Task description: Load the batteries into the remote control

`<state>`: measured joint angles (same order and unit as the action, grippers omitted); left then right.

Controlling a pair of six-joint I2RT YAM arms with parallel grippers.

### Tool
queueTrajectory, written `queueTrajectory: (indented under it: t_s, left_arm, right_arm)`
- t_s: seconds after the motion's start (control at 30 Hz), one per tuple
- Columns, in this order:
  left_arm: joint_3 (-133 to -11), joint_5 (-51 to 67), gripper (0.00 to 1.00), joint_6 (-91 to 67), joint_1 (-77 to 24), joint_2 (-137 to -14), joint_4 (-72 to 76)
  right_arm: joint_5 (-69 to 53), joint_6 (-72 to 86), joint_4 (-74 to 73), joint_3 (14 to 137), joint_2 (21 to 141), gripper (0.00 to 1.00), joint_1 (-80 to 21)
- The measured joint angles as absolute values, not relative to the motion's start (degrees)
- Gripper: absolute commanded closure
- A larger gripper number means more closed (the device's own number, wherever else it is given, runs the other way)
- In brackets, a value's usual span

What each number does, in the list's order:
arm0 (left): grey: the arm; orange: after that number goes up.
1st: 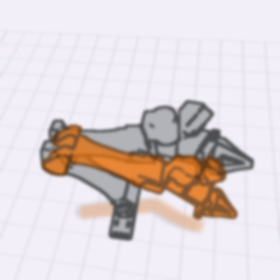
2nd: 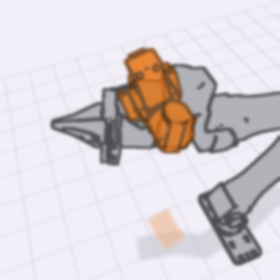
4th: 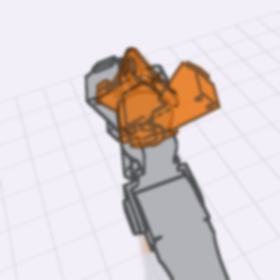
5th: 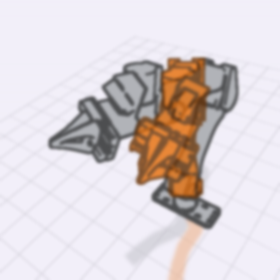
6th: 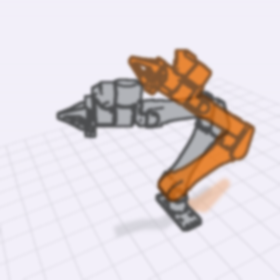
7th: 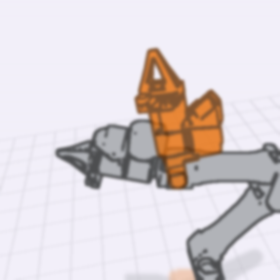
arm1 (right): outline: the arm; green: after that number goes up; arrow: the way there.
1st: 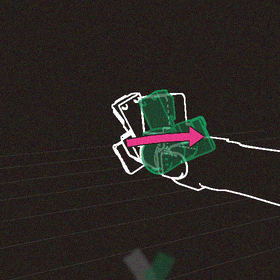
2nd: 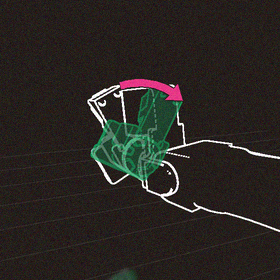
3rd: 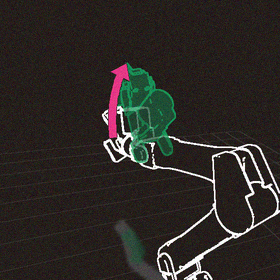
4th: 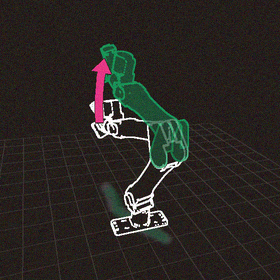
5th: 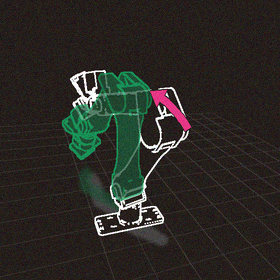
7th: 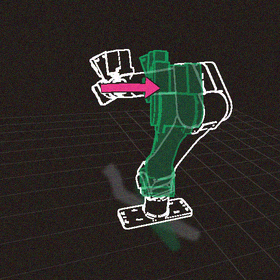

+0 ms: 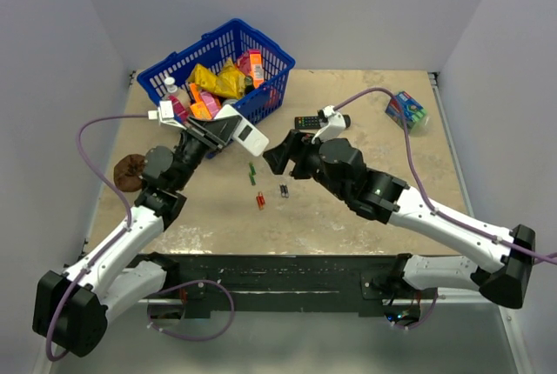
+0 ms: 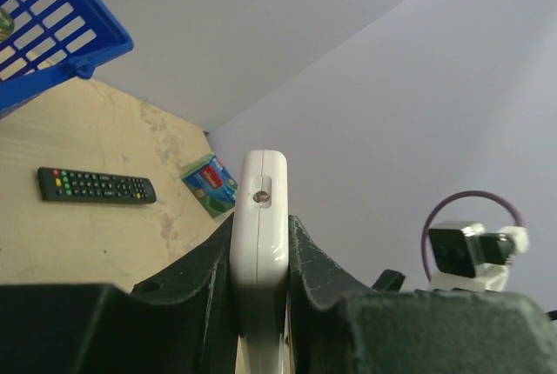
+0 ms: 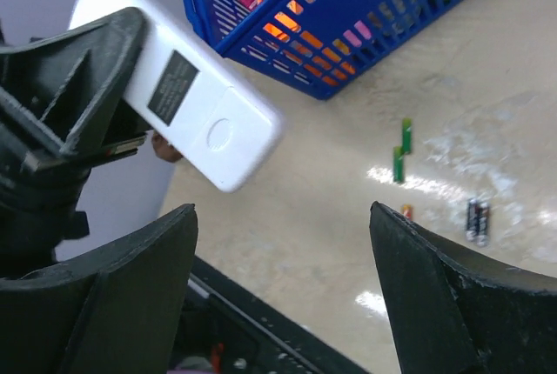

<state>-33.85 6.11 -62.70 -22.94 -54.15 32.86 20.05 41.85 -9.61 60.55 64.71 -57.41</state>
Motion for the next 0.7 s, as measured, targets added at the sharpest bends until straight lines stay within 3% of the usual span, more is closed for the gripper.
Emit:
queueTrajectory:
  t_s: [0.17, 0.5, 0.7]
  left_arm:
    - [-33.8, 6.7, 1.0, -60.3, -22.9, -53.8, 37.2]
    - [-32.3, 8.2, 1.0, -58.3, -22.9, -53.1, 39.7]
    - [-32.2, 9.6, 1.0, -57.9, -22.9, -52.8, 40.1]
  right_arm:
    - [19.9, 55.1, -9.0, 61.1, 68.8, 0.3, -57.4]
    - [20.0, 65.1, -0.5, 58.6, 68.7, 0.35, -57.4]
    - [20.3, 66.9, 2.7, 58.6, 69.3, 0.44, -57.4]
